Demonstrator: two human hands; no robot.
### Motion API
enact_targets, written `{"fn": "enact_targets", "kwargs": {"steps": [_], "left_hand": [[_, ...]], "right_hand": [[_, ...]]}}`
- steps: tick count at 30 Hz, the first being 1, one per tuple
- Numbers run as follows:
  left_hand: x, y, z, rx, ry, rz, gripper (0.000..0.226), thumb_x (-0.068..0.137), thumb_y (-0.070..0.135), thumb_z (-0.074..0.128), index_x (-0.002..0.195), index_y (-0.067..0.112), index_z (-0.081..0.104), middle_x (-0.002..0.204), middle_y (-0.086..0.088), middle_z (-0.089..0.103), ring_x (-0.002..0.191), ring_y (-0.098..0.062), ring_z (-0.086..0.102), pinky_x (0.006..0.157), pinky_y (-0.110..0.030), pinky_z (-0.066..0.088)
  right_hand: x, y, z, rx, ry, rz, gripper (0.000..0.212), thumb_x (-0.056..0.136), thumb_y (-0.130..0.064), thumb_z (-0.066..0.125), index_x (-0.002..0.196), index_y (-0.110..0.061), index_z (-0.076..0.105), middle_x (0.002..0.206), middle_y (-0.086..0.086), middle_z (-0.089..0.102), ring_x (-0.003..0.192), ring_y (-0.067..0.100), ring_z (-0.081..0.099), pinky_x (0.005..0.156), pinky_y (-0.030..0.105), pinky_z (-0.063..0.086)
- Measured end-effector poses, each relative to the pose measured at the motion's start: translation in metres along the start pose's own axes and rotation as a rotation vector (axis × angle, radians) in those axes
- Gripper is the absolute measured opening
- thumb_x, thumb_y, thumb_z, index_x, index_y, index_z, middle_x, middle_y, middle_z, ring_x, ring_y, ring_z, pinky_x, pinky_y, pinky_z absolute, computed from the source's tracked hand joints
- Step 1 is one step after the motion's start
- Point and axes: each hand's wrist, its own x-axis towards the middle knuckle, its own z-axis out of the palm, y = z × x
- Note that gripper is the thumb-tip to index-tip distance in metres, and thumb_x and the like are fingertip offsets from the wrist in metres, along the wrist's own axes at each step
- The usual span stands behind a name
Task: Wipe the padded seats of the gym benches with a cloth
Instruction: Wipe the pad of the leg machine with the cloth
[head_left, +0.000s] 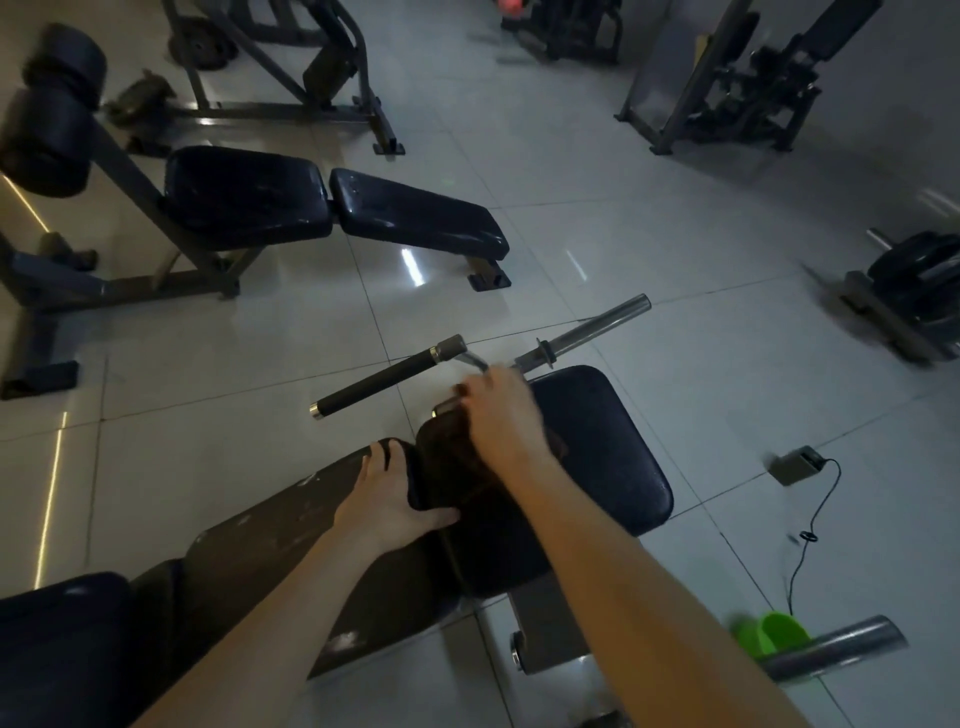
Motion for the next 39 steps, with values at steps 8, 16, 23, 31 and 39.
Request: {"fn": "enact_targets", "kwargs": {"steps": [8, 16, 23, 31, 39], "left_hand": [[0.0, 0.0, 0.002, 0.004, 0.019, -0.008, 0.123, 0.078, 0.061, 0.07, 0.155, 0.014, -0.013, 0.161, -0.008, -0.021, 0.15, -0.025, -0.013, 0.122, -0.044, 0.014], [0.003, -0.01, 0.01, -0.066, 0.033, 0.038, 0.127, 0.068, 0.065, 0.075, 0.157, 0.024, -0.006, 0.162, -0.002, -0.018, 0.149, -0.023, -0.017, 0.122, -0.045, 0.008], [-0.006, -0.039, 0.002, -0.101, -0.042, 0.162, 0.133, 0.067, 0.058, 0.08, 0.156, 0.024, -0.013, 0.159, 0.006, -0.026, 0.148, -0.012, -0.015, 0.121, -0.036, 0.011], [-0.01, -0.023, -0.008, -0.162, -0.046, 0.118, 0.132, 0.068, 0.07, 0.073, 0.156, 0.019, -0.011, 0.161, 0.004, -0.024, 0.149, -0.014, -0.013, 0.121, -0.038, 0.009], [-0.004, -0.031, 0.003, -0.205, -0.055, 0.124, 0.134, 0.064, 0.065, 0.079, 0.156, 0.023, -0.009, 0.16, 0.003, -0.025, 0.146, -0.013, -0.023, 0.122, -0.04, 0.002]], "right_hand": [[-0.004, 0.014, 0.0, 0.044, 0.162, 0.324, 0.027, 0.102, -0.03, 0.046, 0.119, -0.012, 0.056, 0.115, 0.007, 0.053, 0.096, 0.013, 0.046, 0.088, 0.025, 0.042], [-0.025, -0.06, 0.016, 0.126, -0.162, -0.2, 0.027, 0.099, -0.025, 0.05, 0.122, -0.012, 0.056, 0.12, 0.007, 0.05, 0.104, 0.02, 0.047, 0.094, 0.034, 0.044], [-0.029, -0.04, -0.003, 0.185, -0.263, -0.428, 0.028, 0.103, -0.033, 0.046, 0.123, -0.018, 0.06, 0.116, 0.001, 0.052, 0.106, 0.013, 0.049, 0.097, 0.03, 0.044], [0.029, -0.016, 0.001, 0.12, -0.01, -0.013, 0.029, 0.103, -0.031, 0.046, 0.12, -0.011, 0.059, 0.114, 0.005, 0.054, 0.101, 0.013, 0.051, 0.096, 0.029, 0.046], [-0.038, -0.037, -0.011, 0.273, -0.313, -0.344, 0.026, 0.099, -0.035, 0.054, 0.12, -0.022, 0.06, 0.111, -0.006, 0.051, 0.098, 0.004, 0.049, 0.092, 0.028, 0.049]]}}
